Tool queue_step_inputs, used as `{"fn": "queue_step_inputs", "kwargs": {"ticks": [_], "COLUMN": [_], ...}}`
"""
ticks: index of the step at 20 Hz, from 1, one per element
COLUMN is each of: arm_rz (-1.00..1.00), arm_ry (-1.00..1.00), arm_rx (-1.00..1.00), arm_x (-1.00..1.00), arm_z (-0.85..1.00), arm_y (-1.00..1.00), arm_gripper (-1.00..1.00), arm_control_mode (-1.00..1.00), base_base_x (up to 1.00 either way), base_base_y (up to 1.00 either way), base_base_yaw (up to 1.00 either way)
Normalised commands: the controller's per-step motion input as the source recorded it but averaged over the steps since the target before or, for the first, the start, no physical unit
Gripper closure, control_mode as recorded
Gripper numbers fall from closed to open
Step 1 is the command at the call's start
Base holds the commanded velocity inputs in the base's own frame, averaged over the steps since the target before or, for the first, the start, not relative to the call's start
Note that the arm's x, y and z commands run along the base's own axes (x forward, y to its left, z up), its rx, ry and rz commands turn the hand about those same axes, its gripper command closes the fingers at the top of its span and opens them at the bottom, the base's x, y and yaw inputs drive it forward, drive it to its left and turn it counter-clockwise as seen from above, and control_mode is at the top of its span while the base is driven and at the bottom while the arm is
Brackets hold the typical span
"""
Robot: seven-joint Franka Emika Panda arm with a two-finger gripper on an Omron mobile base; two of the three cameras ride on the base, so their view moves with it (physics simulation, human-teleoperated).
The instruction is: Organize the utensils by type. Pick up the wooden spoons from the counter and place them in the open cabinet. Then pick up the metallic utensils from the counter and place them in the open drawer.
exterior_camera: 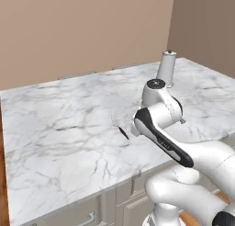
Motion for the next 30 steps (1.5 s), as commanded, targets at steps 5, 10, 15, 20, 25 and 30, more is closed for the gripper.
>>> {"fn": "queue_step_inputs", "kwargs": {"ticks": [5,10,15,20,25,30], "arm_rz": [0.00,0.00,-0.02,-0.01,0.00,0.00], "arm_ry": [0.03,0.03,0.09,0.10,0.07,0.01], "arm_rx": [0.00,0.00,0.03,0.02,0.00,0.00], "arm_x": [0.58,0.51,0.47,0.46,0.42,0.38], "arm_z": [-0.08,-0.23,-0.35,-0.46,-0.42,-0.35], "arm_y": [0.47,0.23,0.00,0.00,0.00,0.00], "arm_gripper": [-1.00,-1.00,-1.00,-1.00,-1.00,-1.00], "arm_control_mode": [-1.00,-1.00,-1.00,-1.00,-1.00,-1.00], "base_base_x": [0.00,0.00,0.00,0.00,0.00,0.00], "base_base_y": [0.00,0.00,0.00,0.00,0.00,0.00], "base_base_yaw": [0.00,0.00,0.00,0.00,0.00,0.00]}}
